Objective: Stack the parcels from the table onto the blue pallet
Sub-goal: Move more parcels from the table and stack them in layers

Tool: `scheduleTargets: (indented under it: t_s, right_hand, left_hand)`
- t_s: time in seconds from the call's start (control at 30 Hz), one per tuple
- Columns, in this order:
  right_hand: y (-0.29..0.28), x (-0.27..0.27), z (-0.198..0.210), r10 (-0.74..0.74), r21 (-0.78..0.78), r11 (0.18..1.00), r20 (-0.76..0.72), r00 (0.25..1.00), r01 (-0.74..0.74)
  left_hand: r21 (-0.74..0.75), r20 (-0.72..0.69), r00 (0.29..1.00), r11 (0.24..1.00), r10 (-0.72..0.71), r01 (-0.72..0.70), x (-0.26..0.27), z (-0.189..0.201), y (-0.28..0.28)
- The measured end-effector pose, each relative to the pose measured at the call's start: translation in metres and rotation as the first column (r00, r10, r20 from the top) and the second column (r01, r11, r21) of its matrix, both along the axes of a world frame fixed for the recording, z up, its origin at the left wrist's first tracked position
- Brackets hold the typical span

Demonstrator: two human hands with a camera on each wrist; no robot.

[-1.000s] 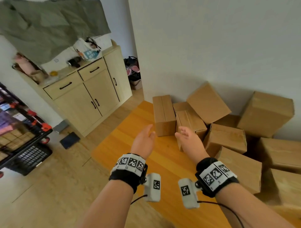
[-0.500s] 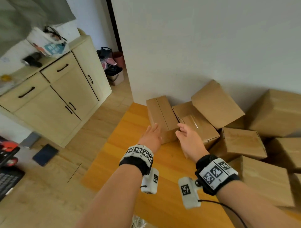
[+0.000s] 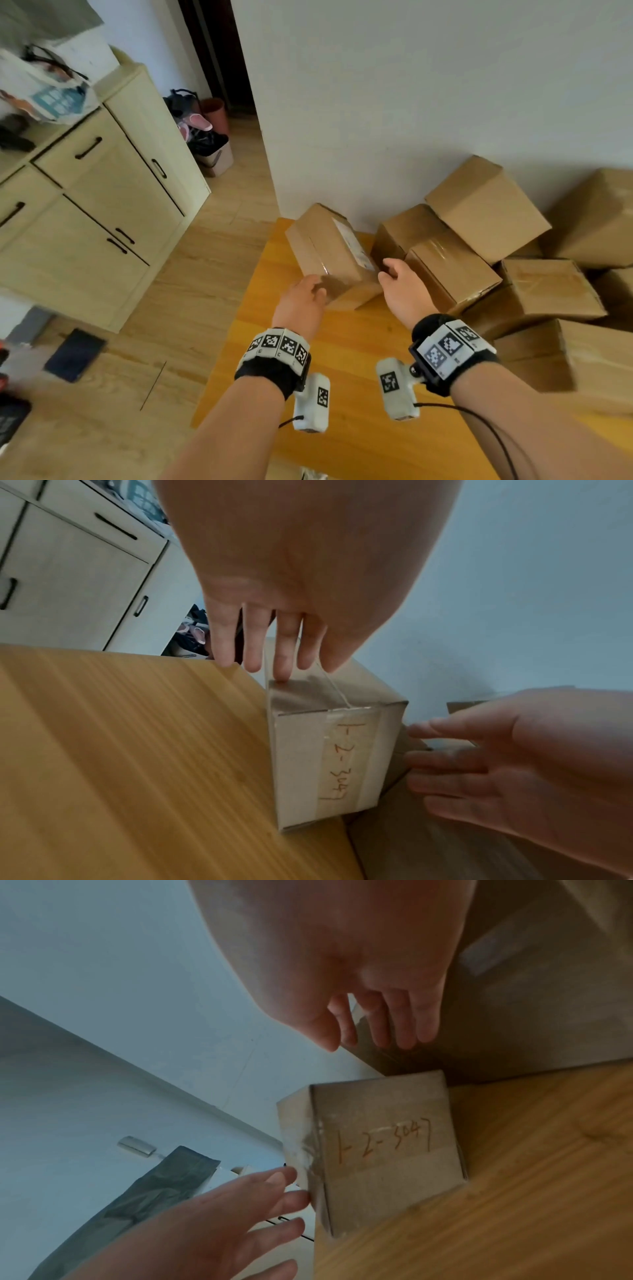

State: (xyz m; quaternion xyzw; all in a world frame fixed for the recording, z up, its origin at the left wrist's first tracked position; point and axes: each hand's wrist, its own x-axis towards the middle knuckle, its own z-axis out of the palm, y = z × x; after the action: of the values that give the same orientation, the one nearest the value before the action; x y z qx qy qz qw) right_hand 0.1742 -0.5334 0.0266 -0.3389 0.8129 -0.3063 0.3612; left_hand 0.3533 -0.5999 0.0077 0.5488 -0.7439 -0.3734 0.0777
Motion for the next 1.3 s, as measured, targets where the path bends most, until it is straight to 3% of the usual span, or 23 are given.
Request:
scheduleTargets:
  t_s: [0.33, 0.53, 0.63, 0.87, 0.97, 1.03, 1.1, 1.2, 1.3]
  right_hand:
    - [-0.020, 0.040, -0.019, 0.069, 0.100, 0.992, 0.023, 0.997, -0.071]
    - [-0.021, 0.057, -0.027, 0.050, 0.137, 0.989, 0.002, 0.999, -0.050]
    - [-0.020, 0.064, -0.032, 0.047, 0.165, 0.985, -0.022, 0.999, -0.043]
    - [-0.032, 0.063, -0.031, 0.125, 0.173, 0.977, 0.011, 0.992, -0.125]
    - [-0.041, 0.061, -0.024, 0.216, 0.191, 0.957, 0.042, 0.975, -0.220]
    - [-0.045, 0.063, -0.023, 0.239, 0.207, 0.948, 0.034, 0.970, -0.241]
    - [-0.045, 0.066, -0.026, 0.208, 0.220, 0.954, 0.003, 0.978, -0.204]
    - [-0.038, 0.069, -0.031, 0.114, 0.232, 0.968, -0.048, 0.992, -0.100]
    - [-0.028, 0.066, -0.033, -0.006, 0.243, 0.970, -0.060, 0.998, 0.020]
  left_hand:
    - [0.186, 0.007, 0.996, 0.979, 0.087, -0.087, 0.029, -0.018, -0.024]
    - [0.210, 0.059, 0.996, 0.975, 0.065, -0.076, 0.045, -0.025, -0.027]
    - [0.181, 0.046, 0.996, 0.980, 0.071, -0.079, 0.050, -0.024, -0.027]
    - [-0.096, -0.038, 0.962, 0.957, 0.270, -0.272, 0.067, -0.009, -0.052]
    - [-0.137, -0.005, 0.977, 0.967, 0.215, -0.214, 0.071, -0.009, -0.070]
    - [-0.077, 0.052, 0.986, 0.985, 0.155, -0.151, 0.071, -0.010, -0.076]
    - [-0.036, 0.119, 0.987, 0.994, 0.109, -0.106, 0.071, -0.013, -0.076]
    - [-0.112, 0.251, 0.964, 0.992, 0.087, -0.060, 0.073, -0.015, -0.068]
    - [-0.090, 0.242, 0.967, 0.994, 0.081, -0.061, 0.075, -0.016, -0.057]
